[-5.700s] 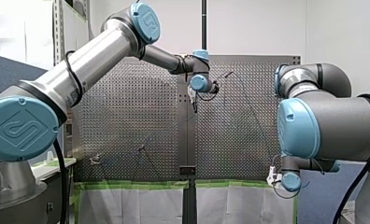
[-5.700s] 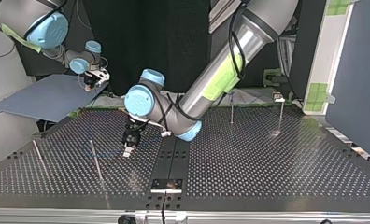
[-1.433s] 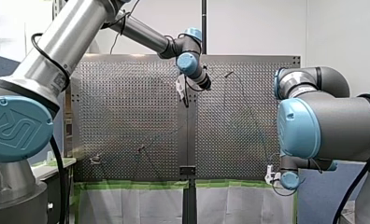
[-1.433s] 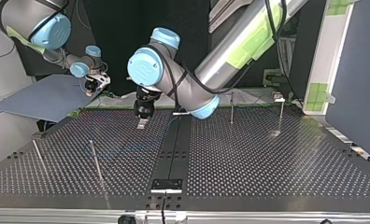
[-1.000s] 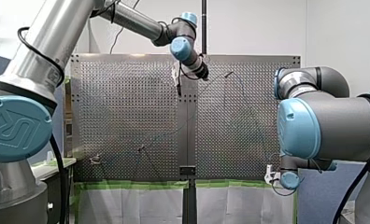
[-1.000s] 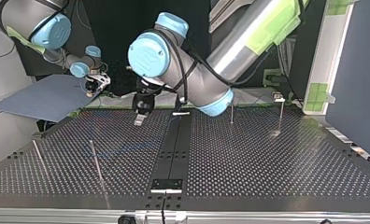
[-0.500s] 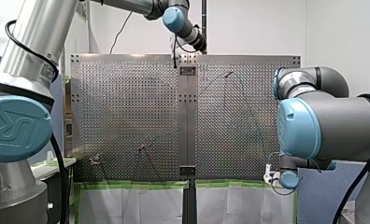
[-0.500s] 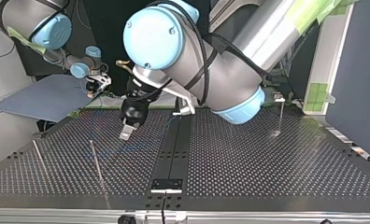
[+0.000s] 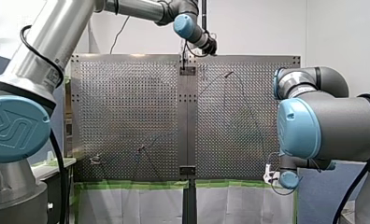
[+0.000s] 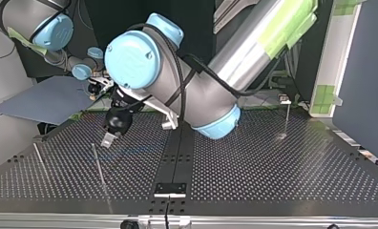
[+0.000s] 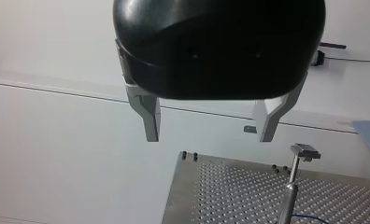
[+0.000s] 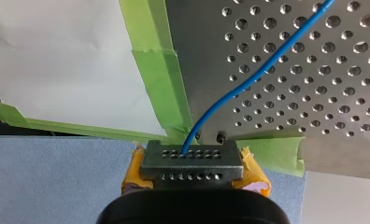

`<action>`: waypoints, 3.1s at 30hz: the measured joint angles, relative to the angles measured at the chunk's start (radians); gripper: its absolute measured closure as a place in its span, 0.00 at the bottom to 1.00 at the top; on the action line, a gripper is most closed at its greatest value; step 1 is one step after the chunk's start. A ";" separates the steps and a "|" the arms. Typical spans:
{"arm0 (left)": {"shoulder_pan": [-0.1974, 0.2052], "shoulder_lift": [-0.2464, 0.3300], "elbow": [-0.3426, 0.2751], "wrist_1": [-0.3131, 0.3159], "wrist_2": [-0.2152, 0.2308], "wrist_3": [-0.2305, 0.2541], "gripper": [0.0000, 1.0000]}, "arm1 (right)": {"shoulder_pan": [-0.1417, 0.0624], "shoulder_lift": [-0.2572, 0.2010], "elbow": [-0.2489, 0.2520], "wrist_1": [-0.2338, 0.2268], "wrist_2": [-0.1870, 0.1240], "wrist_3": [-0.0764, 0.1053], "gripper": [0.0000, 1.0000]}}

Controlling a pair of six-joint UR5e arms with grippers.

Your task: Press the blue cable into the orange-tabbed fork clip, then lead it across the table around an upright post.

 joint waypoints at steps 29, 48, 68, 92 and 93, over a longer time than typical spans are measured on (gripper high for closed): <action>0.009 -0.134 0.075 0.029 0.104 -0.048 0.00 | 0.005 0.000 0.000 0.000 -0.002 0.000 1.00; 0.011 -0.164 0.081 0.061 0.094 -0.062 0.00 | 0.008 0.000 -0.003 0.006 -0.009 -0.001 1.00; 0.005 -0.164 0.081 0.047 0.036 -0.068 0.00 | 0.011 -0.001 -0.003 0.008 -0.016 0.000 1.00; -0.002 -0.164 0.080 0.006 -0.121 -0.045 0.00 | 0.011 -0.001 -0.003 0.012 -0.017 -0.001 1.00; -0.003 -0.164 0.081 0.006 -0.122 -0.044 0.00 | 0.011 -0.001 -0.003 0.012 -0.017 -0.001 1.00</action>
